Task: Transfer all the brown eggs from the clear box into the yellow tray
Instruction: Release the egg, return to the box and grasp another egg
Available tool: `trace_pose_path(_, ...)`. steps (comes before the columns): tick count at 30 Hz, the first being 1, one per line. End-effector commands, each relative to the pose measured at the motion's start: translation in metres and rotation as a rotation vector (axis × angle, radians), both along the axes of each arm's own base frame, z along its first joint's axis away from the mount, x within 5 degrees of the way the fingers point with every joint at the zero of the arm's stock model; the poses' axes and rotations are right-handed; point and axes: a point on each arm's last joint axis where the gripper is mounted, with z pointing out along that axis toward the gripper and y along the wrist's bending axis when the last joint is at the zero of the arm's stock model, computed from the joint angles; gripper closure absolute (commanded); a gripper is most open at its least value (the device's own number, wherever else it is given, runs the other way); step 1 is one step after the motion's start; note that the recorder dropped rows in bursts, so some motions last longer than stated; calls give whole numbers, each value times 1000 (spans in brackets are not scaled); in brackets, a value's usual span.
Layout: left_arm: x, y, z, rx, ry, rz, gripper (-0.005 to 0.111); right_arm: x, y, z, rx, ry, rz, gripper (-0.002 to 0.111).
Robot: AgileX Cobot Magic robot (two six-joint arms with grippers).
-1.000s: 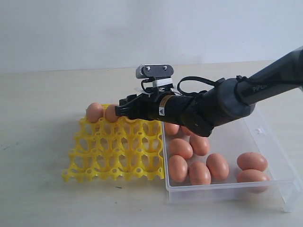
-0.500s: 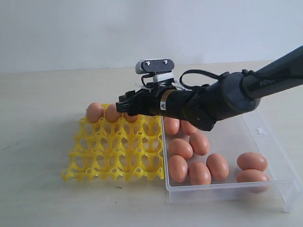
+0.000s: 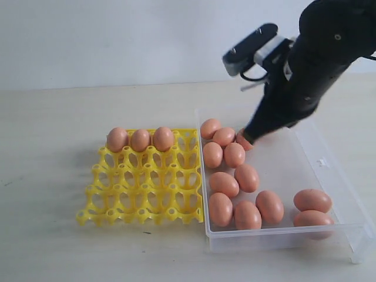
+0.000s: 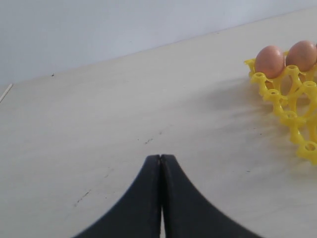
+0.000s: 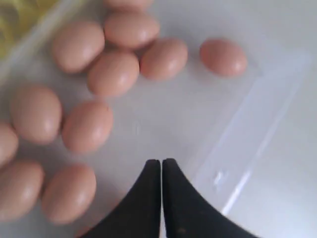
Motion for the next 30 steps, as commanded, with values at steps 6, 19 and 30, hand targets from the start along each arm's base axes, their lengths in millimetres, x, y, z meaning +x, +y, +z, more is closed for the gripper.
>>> trace_pose_path(6,0,0,2,-4,-16,-1,107,-18,-6,-32,-122,316,101,48)
trace_pose_path(19,0,0,2,-4,-16,-1,107,-5,-13,-80,-279,414,124,40)
trace_pose_path(30,0,0,2,-4,-16,-1,107,8,-25,-103,-342,426,92,40)
